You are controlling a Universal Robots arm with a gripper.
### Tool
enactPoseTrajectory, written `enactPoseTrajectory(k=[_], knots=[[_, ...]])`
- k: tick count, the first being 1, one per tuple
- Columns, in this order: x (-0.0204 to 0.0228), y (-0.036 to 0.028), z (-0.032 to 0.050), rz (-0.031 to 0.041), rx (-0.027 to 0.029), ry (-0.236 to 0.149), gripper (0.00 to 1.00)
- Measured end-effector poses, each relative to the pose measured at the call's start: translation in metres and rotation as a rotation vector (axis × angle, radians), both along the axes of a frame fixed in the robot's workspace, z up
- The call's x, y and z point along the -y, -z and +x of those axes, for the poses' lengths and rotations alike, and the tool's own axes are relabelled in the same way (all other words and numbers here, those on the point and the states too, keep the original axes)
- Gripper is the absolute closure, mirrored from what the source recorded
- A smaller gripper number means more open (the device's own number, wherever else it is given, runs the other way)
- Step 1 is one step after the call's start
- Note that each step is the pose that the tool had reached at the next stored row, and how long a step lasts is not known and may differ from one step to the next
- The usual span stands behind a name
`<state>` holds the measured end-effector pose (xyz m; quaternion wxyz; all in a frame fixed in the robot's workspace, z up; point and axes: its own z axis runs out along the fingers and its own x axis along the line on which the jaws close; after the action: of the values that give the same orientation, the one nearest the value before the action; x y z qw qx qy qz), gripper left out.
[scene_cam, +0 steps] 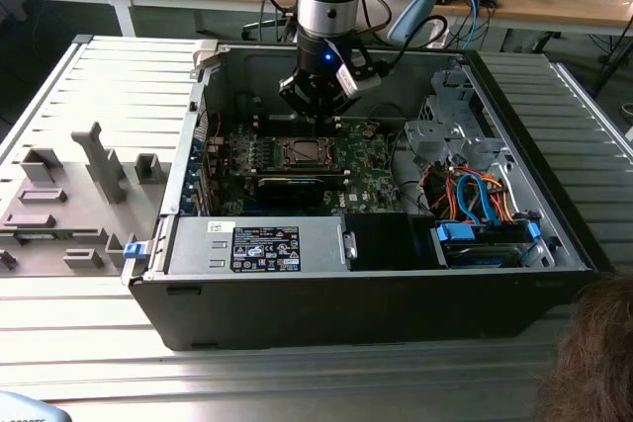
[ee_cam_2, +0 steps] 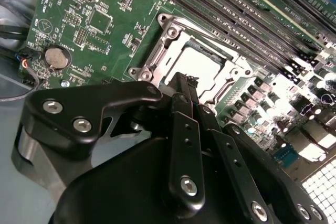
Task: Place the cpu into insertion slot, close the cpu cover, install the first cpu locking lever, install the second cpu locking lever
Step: 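Install the second cpu locking lever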
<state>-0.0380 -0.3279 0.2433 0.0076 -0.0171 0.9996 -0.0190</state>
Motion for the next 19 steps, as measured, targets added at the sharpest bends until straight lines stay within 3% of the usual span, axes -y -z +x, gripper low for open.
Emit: enactPoseTrajectory(k=[7, 19], knots=[[0.0069, 0.0, 0.0, 0.0, 0.0, 0.0, 0.89], [0.0128, 0.0, 0.0, 0.0, 0.0, 0.0, 0.89]])
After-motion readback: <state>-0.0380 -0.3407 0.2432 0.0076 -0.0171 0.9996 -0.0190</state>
